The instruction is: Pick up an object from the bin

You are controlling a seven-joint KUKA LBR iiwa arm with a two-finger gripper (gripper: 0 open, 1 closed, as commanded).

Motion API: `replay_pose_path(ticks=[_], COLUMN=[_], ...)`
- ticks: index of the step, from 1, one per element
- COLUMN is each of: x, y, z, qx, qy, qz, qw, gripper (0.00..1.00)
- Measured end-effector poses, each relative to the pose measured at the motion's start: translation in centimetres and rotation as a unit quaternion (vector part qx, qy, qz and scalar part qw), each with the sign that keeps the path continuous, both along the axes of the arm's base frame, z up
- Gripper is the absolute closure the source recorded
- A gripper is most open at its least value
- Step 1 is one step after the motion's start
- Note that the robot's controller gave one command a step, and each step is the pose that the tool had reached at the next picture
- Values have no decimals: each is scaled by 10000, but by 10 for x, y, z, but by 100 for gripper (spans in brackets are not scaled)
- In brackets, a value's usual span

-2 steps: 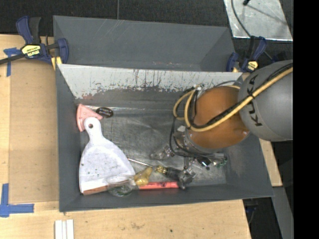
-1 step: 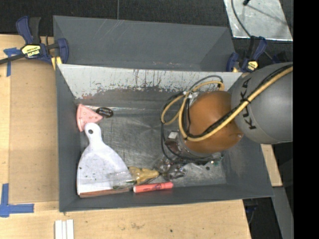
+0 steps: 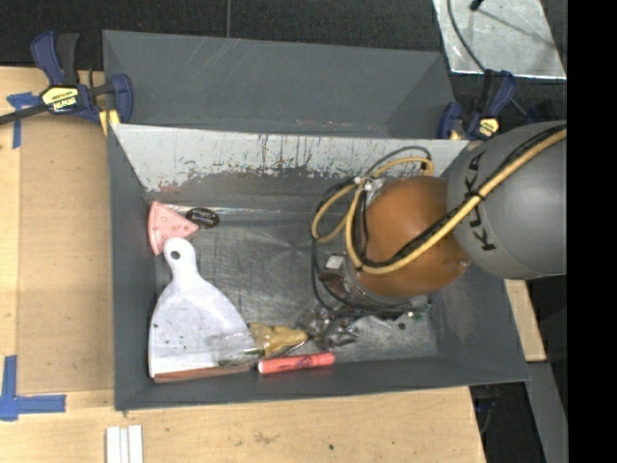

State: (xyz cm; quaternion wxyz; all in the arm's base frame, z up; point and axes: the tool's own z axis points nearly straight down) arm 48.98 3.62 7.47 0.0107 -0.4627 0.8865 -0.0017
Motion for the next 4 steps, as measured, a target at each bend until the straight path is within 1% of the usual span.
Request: replay_pose_path(ticks=[1, 2, 3, 4], x=[-2, 1, 8, 17], y=[-11, 2, -14, -14], z=[43, 63, 87, 139], qx=[-28, -23, -28, -29], qy=[111, 81, 104, 124], qz=[-14, 77, 25, 104], qw=[9999, 9999, 9999, 9999], gripper=[100, 100, 100, 100])
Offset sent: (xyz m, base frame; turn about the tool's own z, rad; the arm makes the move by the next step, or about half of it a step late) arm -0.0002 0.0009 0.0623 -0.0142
